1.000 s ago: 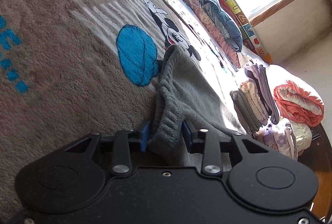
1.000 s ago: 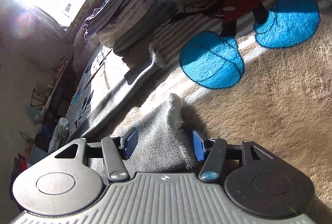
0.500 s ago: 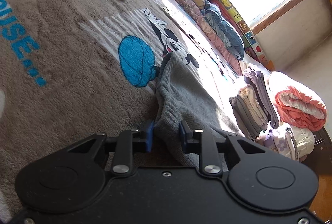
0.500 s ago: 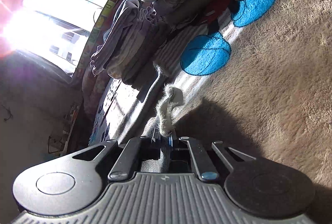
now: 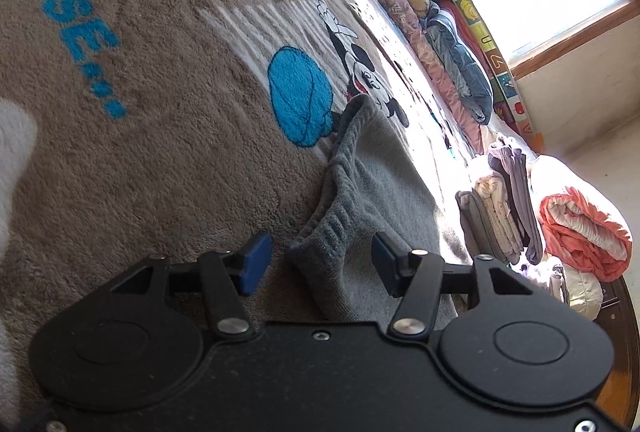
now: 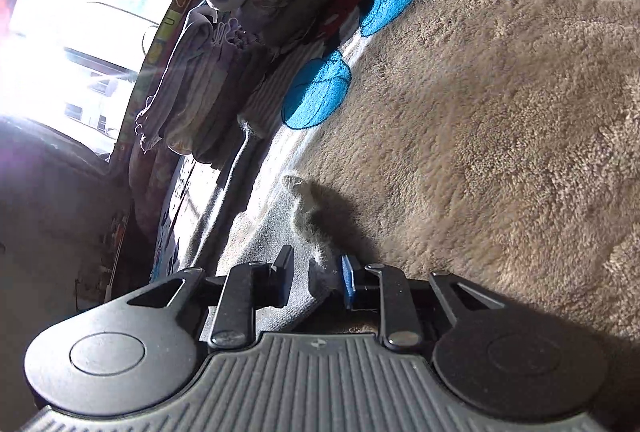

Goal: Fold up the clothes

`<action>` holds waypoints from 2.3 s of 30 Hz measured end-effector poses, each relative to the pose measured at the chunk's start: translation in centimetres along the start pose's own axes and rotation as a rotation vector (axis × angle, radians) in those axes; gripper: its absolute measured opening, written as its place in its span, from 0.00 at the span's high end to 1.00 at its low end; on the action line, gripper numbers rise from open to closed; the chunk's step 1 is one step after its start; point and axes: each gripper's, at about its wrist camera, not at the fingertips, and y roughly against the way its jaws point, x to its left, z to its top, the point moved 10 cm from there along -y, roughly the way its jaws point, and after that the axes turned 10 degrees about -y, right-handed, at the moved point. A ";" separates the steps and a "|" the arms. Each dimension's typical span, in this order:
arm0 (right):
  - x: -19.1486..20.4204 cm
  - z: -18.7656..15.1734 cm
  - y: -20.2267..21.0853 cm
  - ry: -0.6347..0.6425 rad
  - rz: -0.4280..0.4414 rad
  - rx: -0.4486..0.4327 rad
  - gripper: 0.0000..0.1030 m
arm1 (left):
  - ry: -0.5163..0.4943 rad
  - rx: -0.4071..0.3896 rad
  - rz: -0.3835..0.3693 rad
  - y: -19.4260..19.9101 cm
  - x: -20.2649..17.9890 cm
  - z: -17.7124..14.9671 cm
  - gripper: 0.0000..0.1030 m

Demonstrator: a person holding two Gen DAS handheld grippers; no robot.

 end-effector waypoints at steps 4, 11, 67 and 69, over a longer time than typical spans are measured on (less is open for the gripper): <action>0.9 -0.1 0.9 0.041 0.005 -0.014 0.91 | -0.015 -0.023 -0.004 0.4 -0.2 0.0 0.82; -0.6 0.7 2.5 0.060 -0.070 -0.047 0.85 | -0.118 -0.014 0.051 0.1 -0.9 -0.1 0.63; 23.0 -17.1 -17.8 1.175 0.015 0.171 0.71 | -0.731 -0.143 0.155 -6.9 -9.8 5.7 0.56; 22.4 -17.4 -19.3 1.161 -0.008 0.197 0.68 | -0.733 -0.066 0.168 -9.3 -9.0 6.0 0.56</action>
